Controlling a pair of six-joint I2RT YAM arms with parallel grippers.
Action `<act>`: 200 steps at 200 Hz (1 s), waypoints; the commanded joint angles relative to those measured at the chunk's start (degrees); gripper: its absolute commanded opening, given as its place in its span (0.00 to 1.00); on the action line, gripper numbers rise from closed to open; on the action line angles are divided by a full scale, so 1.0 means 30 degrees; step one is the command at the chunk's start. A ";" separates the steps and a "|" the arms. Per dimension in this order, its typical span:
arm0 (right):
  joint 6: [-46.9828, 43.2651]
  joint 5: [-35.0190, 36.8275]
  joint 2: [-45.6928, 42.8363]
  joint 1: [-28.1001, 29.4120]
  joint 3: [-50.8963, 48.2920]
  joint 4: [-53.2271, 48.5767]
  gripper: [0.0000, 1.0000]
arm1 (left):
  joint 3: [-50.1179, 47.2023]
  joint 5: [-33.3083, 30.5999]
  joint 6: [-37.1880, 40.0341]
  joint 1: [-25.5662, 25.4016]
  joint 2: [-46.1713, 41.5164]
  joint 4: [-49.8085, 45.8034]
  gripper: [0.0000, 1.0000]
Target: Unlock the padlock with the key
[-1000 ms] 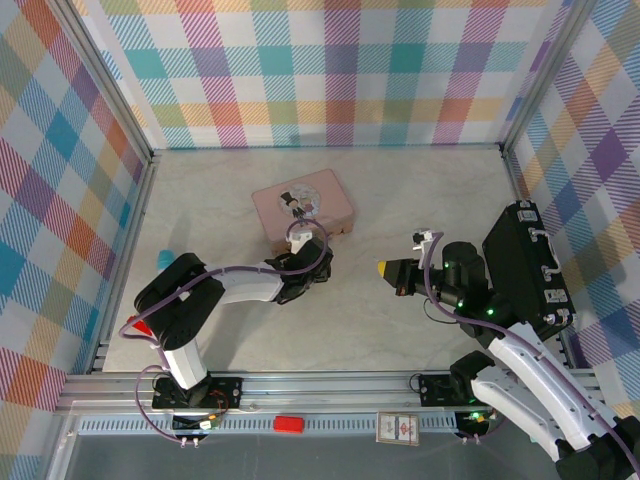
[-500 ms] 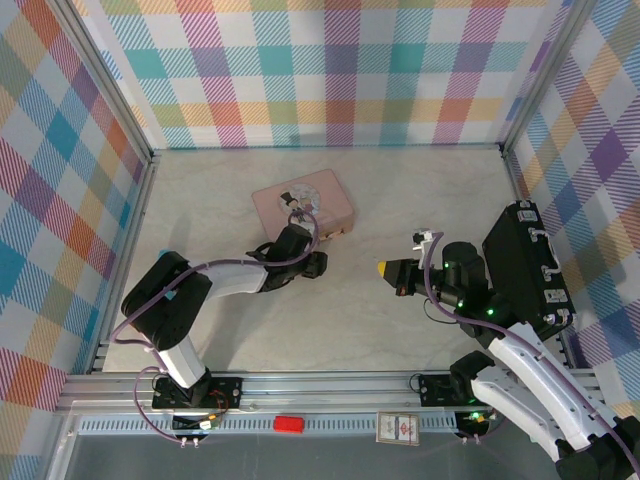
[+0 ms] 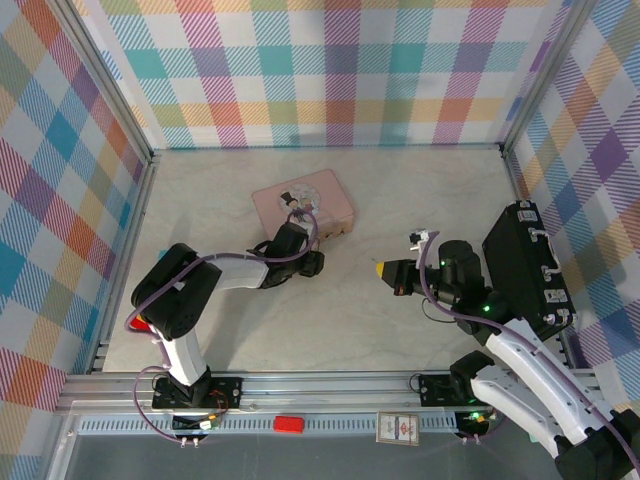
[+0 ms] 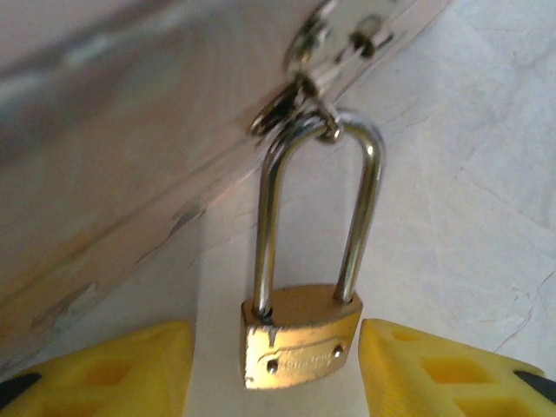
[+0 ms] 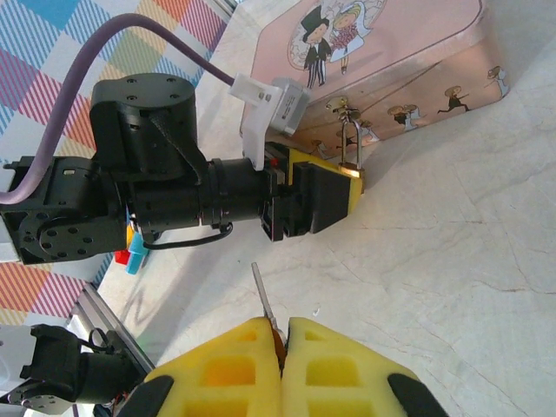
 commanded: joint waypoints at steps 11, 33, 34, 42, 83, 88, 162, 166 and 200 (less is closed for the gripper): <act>0.0198 -0.1053 -0.0047 0.0063 -0.0291 0.1227 0.00 | 0.0598 0.0611 -0.0381 0.0277 0.1006 0.1855 0.49; 0.0189 -0.1127 -0.0046 0.0063 -0.0376 0.1205 0.00 | 0.0805 0.1042 -0.0507 0.0424 0.1424 0.2280 0.44; 0.0193 -0.1112 -0.0047 0.0063 -0.0369 0.1205 0.00 | 0.0828 0.1047 -0.0508 0.0424 0.1445 0.2281 0.44; 0.0216 -0.1096 -0.0073 0.0063 -0.0397 0.1189 0.00 | 0.0916 0.1206 -0.0524 0.0424 0.1514 0.2331 0.41; 0.0371 -0.1065 0.0236 0.0063 -0.0584 0.1342 0.00 | 0.0981 0.2365 -0.1361 0.0424 0.1427 0.2833 0.24; 0.0468 -0.1067 0.0292 0.0063 -0.0625 0.1412 0.00 | 0.0926 0.2397 -0.1528 0.0424 0.1325 0.2906 0.21; 0.3516 -0.1876 0.2637 0.0063 -0.2150 0.4805 0.00 | -0.0828 0.2044 -0.5953 0.0395 -0.0245 0.5112 0.00; 0.3716 -0.1934 0.2860 0.0067 -0.2242 0.5058 0.00 | -0.0928 0.2007 -0.6286 0.0395 -0.0378 0.5164 0.00; 0.5626 -0.2185 0.5197 0.0060 -0.2935 0.7072 0.00 | -0.1043 0.1432 -0.8916 0.0395 -0.0939 0.4590 0.00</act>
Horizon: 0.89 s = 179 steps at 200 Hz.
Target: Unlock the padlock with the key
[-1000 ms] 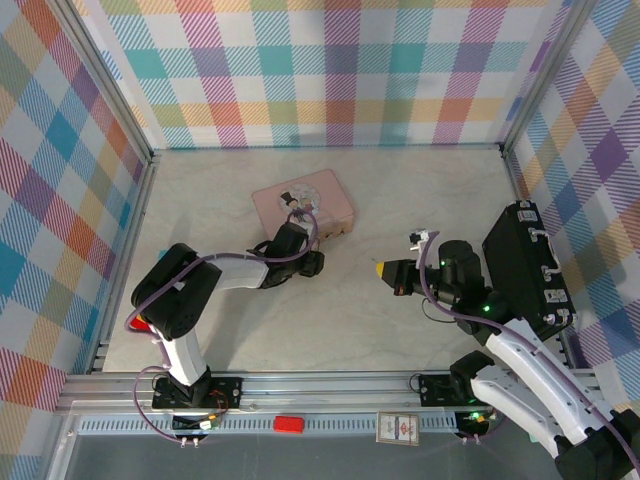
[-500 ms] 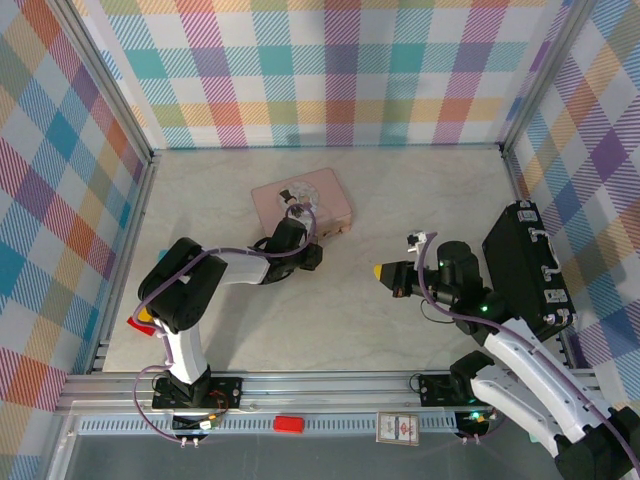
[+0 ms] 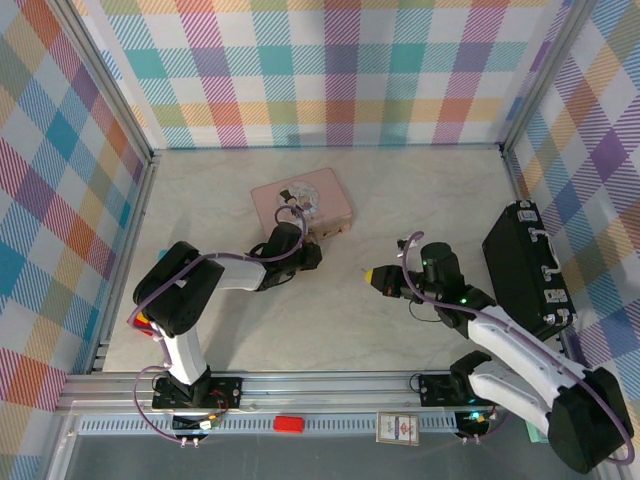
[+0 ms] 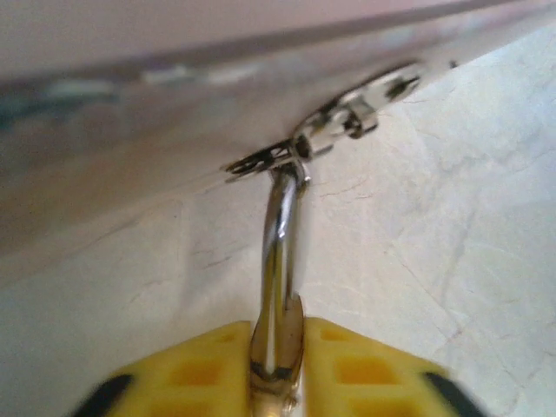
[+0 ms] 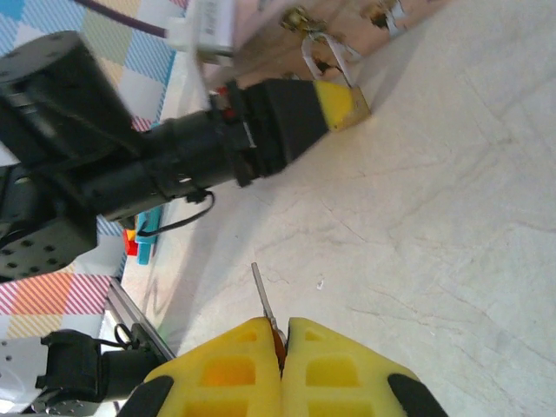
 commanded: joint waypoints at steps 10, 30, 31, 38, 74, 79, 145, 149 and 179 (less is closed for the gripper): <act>0.2406 -0.0928 0.2182 0.0092 -0.0512 0.3175 0.00 | 0.0026 -0.0568 -0.3252 -0.0013 -0.1062 0.0723 0.00; 0.3111 -0.1487 0.3987 0.0096 -0.0522 0.4676 0.00 | 0.0374 -0.0693 -0.3781 -0.0178 -0.1089 0.0022 0.00; 0.3114 -0.1500 0.4083 0.0094 -0.0496 0.4685 0.00 | 0.0409 -0.0706 -0.3795 -0.0187 -0.1089 -0.0066 0.00; 0.3173 -0.1608 0.4600 0.0104 -0.0378 0.4940 0.00 | 0.0638 -0.0798 -0.3776 -0.0251 -0.1060 -0.0430 0.00; 0.3186 -0.1839 0.6619 0.0122 0.0277 0.6040 0.00 | 0.0681 -0.0748 -0.4651 -0.0357 -0.1073 -0.0253 0.00; 0.3298 -0.2037 0.7027 0.0122 0.0383 0.6440 0.00 | 0.0651 -0.0748 -0.4873 -0.0393 -0.1146 -0.0191 0.00; 0.6794 -0.4515 1.2362 0.0093 0.1413 1.2535 0.00 | -0.0247 0.0855 -0.7064 -0.0576 -0.2342 0.2426 0.00; 0.6926 -0.4580 1.2585 0.0093 0.1451 1.2729 0.00 | -0.0233 0.0977 -0.7131 -0.0575 -0.2323 0.2461 0.00; 0.7904 -0.5219 1.4059 -0.0094 0.1723 1.4273 0.00 | -0.0515 0.1450 -0.7705 -0.0562 -0.2290 0.3214 0.00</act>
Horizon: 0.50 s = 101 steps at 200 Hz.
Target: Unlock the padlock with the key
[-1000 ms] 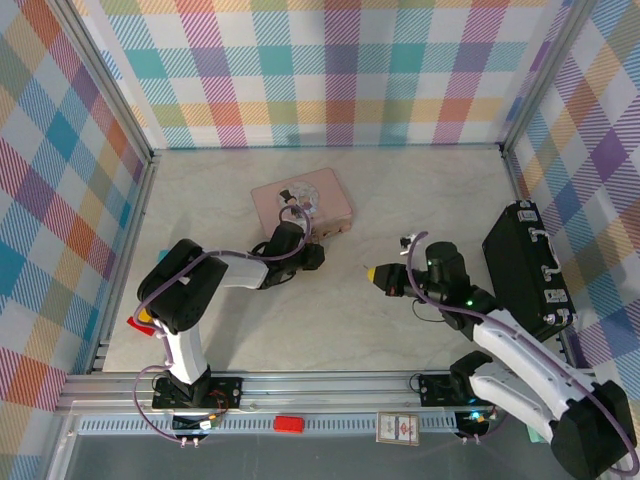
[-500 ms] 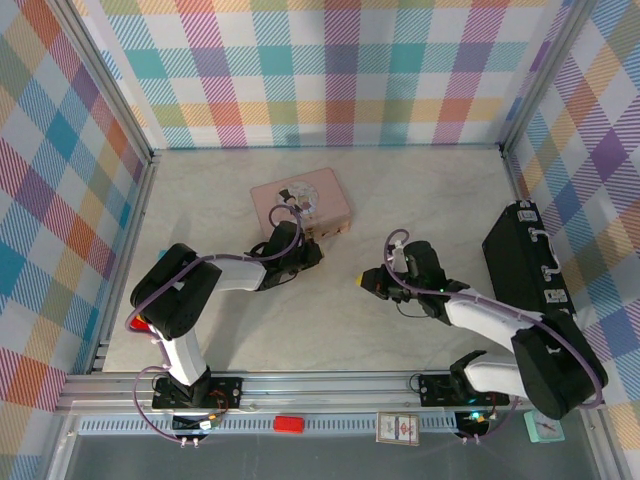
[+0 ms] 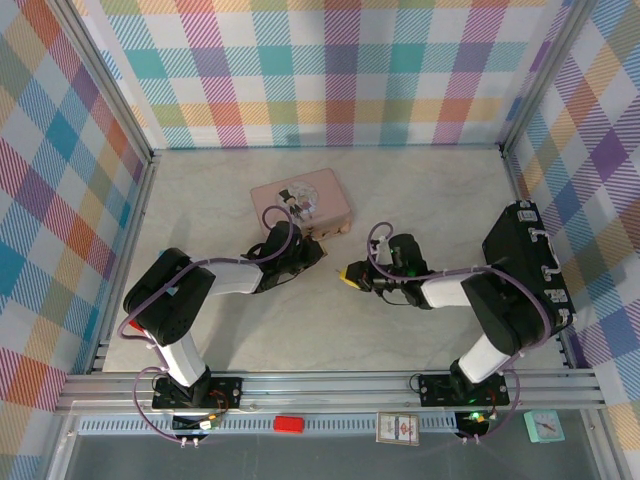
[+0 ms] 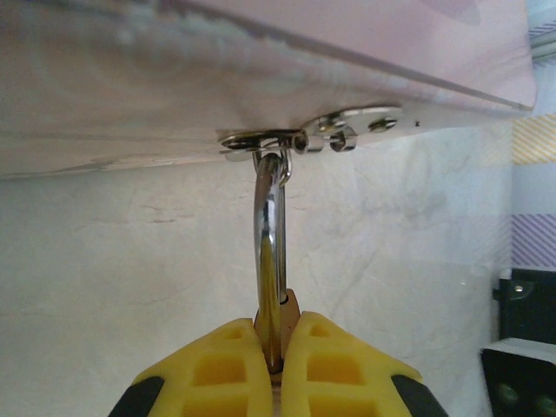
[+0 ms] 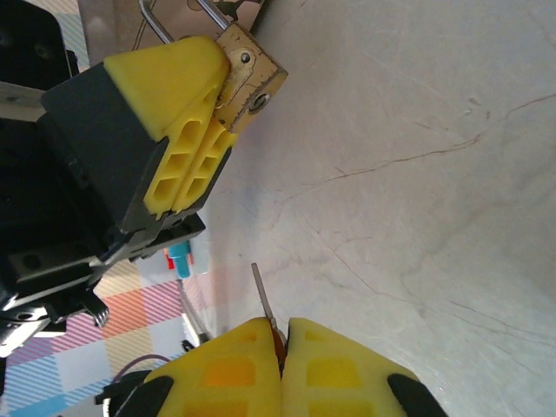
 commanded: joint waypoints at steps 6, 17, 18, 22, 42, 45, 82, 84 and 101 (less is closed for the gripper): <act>0.1622 -0.1418 0.1183 -0.0147 0.0646 0.3221 0.00 | -0.0164 0.0981 -0.0622 -0.0146 -0.1059 0.2845 0.00; 0.2016 -0.1708 0.1731 -0.0322 0.0691 0.3904 0.00 | -0.0223 0.1063 -0.0690 -0.0147 -0.1110 0.2896 0.00; 0.2046 -0.1746 0.1766 -0.0331 0.0699 0.3974 0.00 | -0.0224 0.1068 -0.0675 -0.0147 -0.1129 0.2888 0.00; 0.2162 -0.1828 0.1971 -0.0403 0.0697 0.4197 0.00 | -0.0219 0.1093 -0.0689 -0.0147 -0.1140 0.2857 0.00; 0.2726 -0.2426 0.2853 -0.0922 0.0707 0.5319 0.00 | -0.0220 0.1214 -0.0720 -0.0147 -0.1205 0.2706 0.00; 0.2787 -0.2531 0.2958 -0.1013 0.0692 0.5434 0.00 | -0.0220 0.1243 -0.0720 -0.0132 -0.1220 0.2705 0.00; 0.3915 -0.3202 0.4148 -0.1654 0.0691 0.7334 0.00 | -0.0367 0.1362 -0.0858 -0.0134 -0.1264 0.2755 0.00; 0.3964 -0.3208 0.4219 -0.1657 0.0703 0.7422 0.00 | -0.0370 0.1349 -0.0887 -0.0144 -0.1264 0.2761 0.00; 0.4443 -0.3307 0.4621 -0.1658 0.0813 0.8018 0.00 | -0.0403 0.1410 -0.1146 -0.0147 -0.1251 0.2889 0.00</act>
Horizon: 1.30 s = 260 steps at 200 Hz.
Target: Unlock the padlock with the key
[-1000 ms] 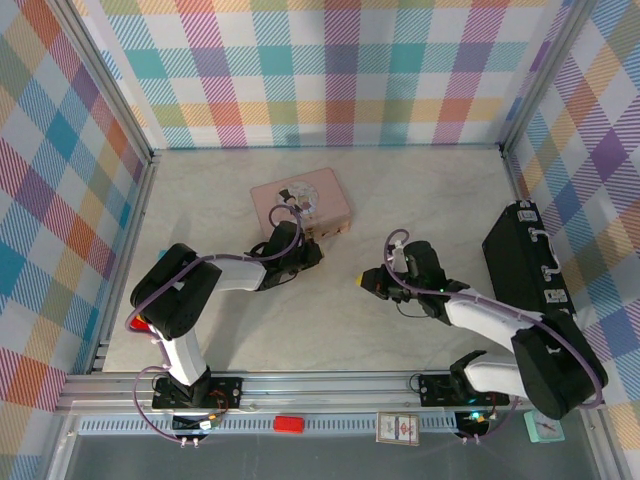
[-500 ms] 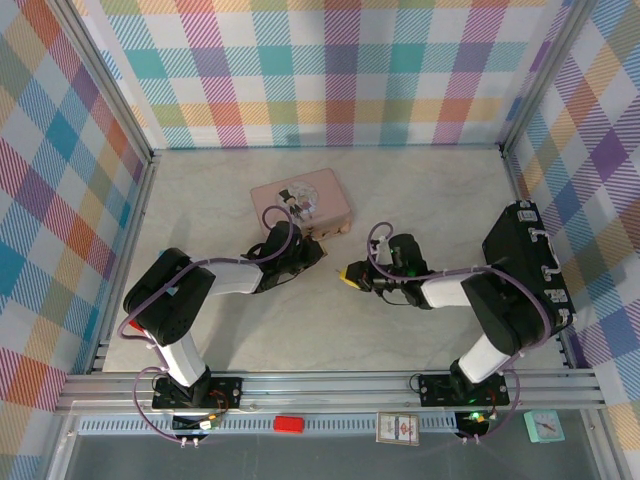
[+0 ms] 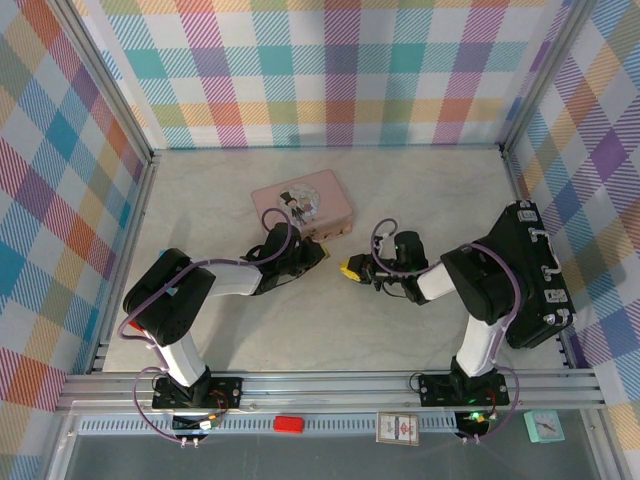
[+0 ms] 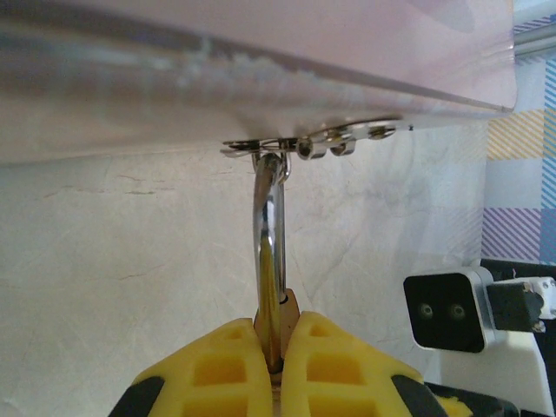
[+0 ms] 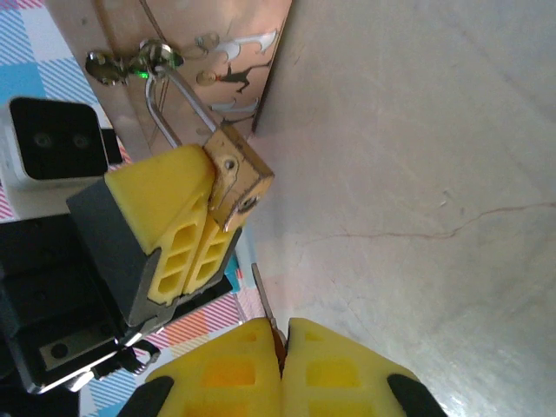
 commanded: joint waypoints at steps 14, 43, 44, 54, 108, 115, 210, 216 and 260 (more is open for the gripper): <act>0.1450 -0.0902 0.0949 0.0004 0.0499 0.2778 0.00 | -0.0073 0.0657 -0.0399 -0.0125 -0.1176 0.2601 0.00; 0.2411 -0.0970 0.1930 0.0003 0.0599 0.4080 0.00 | -0.0186 0.0743 -0.0770 -0.0118 -0.1096 0.3109 0.00; 0.2453 -0.0970 0.1975 0.0003 0.0599 0.4132 0.00 | -0.0210 0.0745 -0.0780 -0.0133 -0.1074 0.3128 0.00; 0.2854 -0.1014 0.2360 0.0003 0.0579 0.4719 0.00 | -0.0307 0.0761 -0.0946 -0.0119 -0.1040 0.3440 0.00; 0.4170 -0.1029 0.3510 0.0004 0.0539 0.6865 0.00 | -0.0291 0.1164 -0.1509 -0.0059 -0.0657 0.4060 0.00; 0.4246 -0.1028 0.3543 0.0003 0.0510 0.7013 0.00 | -0.0316 0.1157 -0.1545 -0.0032 -0.0649 0.4128 0.00; 0.6349 -0.0948 0.4305 0.0062 0.0378 0.9223 0.00 | -0.0539 0.1332 -0.2305 0.0012 -0.0058 0.5435 0.00; 0.6363 -0.0937 0.4265 0.0062 0.0366 0.9223 0.00 | -0.0543 0.1332 -0.2364 0.0000 -0.0031 0.5530 0.00; 0.6369 -0.0774 0.4298 0.0310 0.0521 0.9223 0.00 | -0.0614 0.1553 -0.2531 0.0146 0.0136 0.6151 0.00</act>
